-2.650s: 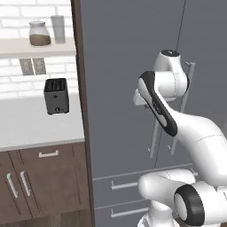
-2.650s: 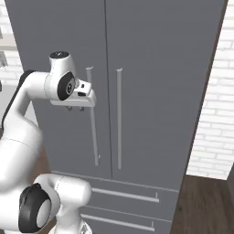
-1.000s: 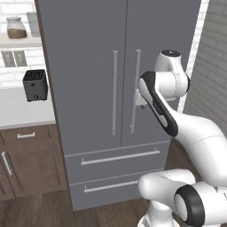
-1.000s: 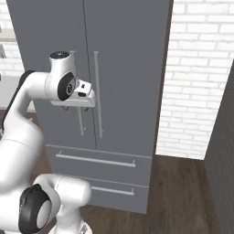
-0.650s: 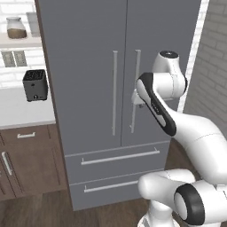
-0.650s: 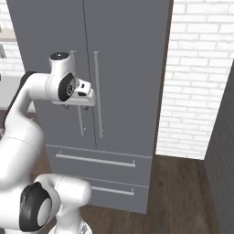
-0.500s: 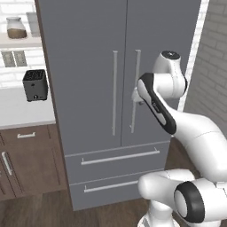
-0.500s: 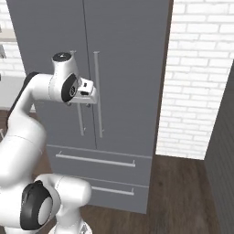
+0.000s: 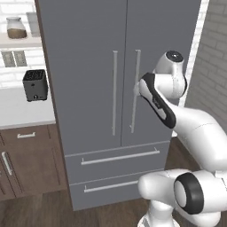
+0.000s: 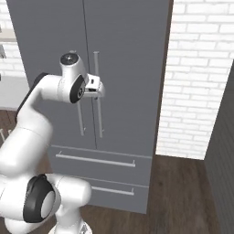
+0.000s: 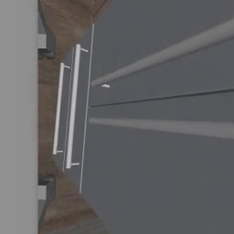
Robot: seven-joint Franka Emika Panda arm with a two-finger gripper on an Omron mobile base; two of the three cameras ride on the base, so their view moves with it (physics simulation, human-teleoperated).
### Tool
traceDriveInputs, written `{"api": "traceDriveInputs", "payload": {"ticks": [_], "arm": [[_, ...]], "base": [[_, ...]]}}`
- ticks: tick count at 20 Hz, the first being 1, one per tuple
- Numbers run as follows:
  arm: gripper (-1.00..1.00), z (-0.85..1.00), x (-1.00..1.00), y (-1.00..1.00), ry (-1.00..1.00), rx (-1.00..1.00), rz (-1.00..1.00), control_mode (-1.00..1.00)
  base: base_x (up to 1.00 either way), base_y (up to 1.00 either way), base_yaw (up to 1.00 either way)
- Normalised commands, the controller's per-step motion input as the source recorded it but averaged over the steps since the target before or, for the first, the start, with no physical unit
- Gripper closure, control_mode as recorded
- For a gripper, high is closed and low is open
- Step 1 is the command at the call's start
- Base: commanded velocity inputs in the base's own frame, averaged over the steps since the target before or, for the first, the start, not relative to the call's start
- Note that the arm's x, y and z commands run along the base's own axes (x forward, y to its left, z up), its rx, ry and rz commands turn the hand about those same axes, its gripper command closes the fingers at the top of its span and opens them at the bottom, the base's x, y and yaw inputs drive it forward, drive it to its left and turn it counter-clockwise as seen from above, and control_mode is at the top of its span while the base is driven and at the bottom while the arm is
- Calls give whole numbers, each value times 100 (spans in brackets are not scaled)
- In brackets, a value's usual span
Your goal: Take the strawberry from the fridge and place it on top of the pancake, located on the dining counter.
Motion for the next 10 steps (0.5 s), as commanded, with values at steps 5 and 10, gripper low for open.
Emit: {"api": "traceDriveInputs", "payload": {"ticks": [5,10], "arm": [[-100,0,42,0,-10,1,0,-100],[-100,0,39,7,-1,0,0,-100]], "base": [[0,0,0],[0,0,0]]}}
